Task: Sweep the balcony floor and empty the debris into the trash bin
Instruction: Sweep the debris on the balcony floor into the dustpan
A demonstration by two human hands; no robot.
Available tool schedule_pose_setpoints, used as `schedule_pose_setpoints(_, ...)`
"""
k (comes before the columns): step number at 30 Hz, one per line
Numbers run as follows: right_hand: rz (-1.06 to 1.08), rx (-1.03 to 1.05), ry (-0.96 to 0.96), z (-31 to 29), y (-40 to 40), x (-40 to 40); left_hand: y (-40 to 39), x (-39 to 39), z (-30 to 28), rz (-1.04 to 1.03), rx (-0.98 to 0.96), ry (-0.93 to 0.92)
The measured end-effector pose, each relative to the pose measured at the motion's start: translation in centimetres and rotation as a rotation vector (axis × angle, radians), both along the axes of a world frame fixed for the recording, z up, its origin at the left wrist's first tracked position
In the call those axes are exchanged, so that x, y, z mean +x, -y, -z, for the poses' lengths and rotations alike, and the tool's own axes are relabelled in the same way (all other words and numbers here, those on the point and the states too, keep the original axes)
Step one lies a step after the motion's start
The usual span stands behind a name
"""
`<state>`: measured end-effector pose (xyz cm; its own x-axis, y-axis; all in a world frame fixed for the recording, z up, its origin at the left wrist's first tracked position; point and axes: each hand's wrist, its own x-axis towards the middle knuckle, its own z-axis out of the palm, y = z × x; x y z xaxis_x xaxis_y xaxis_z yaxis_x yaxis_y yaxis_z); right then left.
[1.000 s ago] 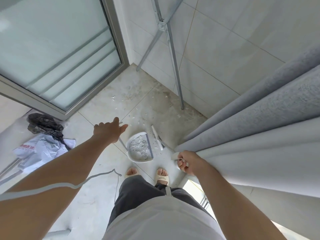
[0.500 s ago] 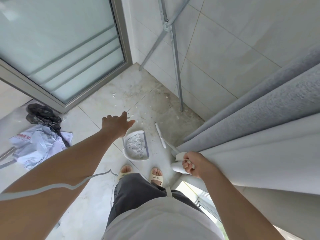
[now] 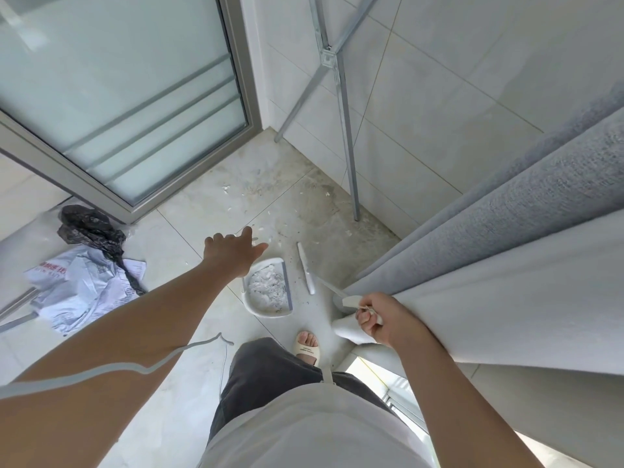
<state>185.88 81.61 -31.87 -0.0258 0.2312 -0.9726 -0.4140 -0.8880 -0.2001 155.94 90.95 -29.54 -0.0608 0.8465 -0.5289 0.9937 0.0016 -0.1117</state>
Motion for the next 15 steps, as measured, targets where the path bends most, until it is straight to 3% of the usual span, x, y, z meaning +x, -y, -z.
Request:
schedule_pose_setpoints(9, -0.034, 0.008, 0.134, -0.4, -0.3, -3.1, 3.2, -3.0, -1.0, -0.121, -0.046, 0.075)
schedule_pose_setpoints(15, 0.016, 0.029, 0.092, -1.8, -0.6, -5.9, 6.1, -6.6, -1.9, -0.137, -0.060, 0.131)
